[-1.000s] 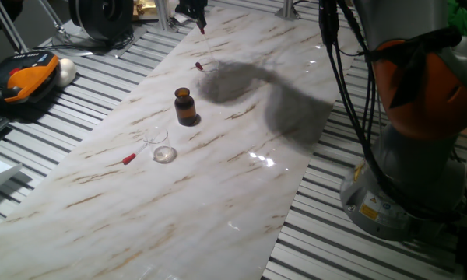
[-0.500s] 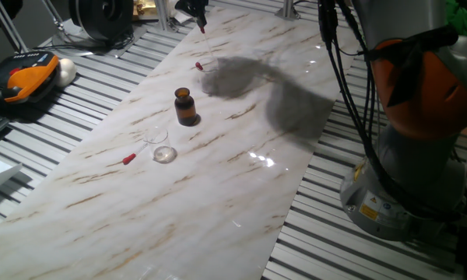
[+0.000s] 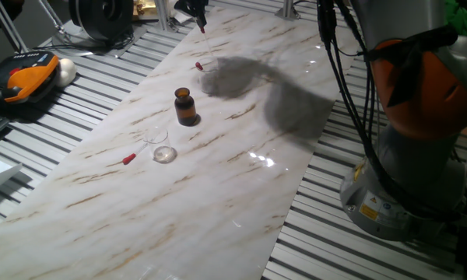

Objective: Transfer liquid using a dropper

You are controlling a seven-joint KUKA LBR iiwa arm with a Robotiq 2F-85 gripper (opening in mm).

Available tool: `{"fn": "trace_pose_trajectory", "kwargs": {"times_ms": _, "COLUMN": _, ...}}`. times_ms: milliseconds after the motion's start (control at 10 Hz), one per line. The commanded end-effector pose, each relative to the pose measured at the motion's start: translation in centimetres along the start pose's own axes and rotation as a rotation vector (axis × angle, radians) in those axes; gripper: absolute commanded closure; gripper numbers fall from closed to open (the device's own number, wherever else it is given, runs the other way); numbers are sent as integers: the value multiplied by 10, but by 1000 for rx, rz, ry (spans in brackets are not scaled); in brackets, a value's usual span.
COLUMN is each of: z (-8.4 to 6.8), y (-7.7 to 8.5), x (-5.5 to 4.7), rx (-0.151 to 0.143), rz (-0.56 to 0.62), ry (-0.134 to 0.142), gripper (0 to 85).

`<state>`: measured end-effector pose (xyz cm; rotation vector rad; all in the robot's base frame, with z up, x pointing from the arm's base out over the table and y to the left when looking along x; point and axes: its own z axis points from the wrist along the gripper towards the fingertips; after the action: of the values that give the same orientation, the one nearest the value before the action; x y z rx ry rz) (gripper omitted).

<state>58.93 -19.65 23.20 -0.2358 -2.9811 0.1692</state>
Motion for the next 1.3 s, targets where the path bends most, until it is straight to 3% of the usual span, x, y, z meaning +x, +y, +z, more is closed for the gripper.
{"fn": "trace_pose_trajectory", "kwargs": {"times_ms": 0, "z": 0, "y": 0, "x": 0, "rx": -1, "rz": -1, "ry": -16, "gripper": 850}}
{"fn": "trace_pose_trajectory", "kwargs": {"times_ms": 300, "z": 0, "y": 0, "x": 0, "rx": -11, "rz": -2, "ry": -62, "gripper": 850}}
{"fn": "trace_pose_trajectory", "kwargs": {"times_ms": 700, "z": 0, "y": 0, "x": 0, "rx": -25, "rz": 0, "ry": -82, "gripper": 850}}
{"fn": "trace_pose_trajectory", "kwargs": {"times_ms": 1200, "z": 0, "y": 0, "x": 0, "rx": -26, "rz": 12, "ry": -68, "gripper": 850}}
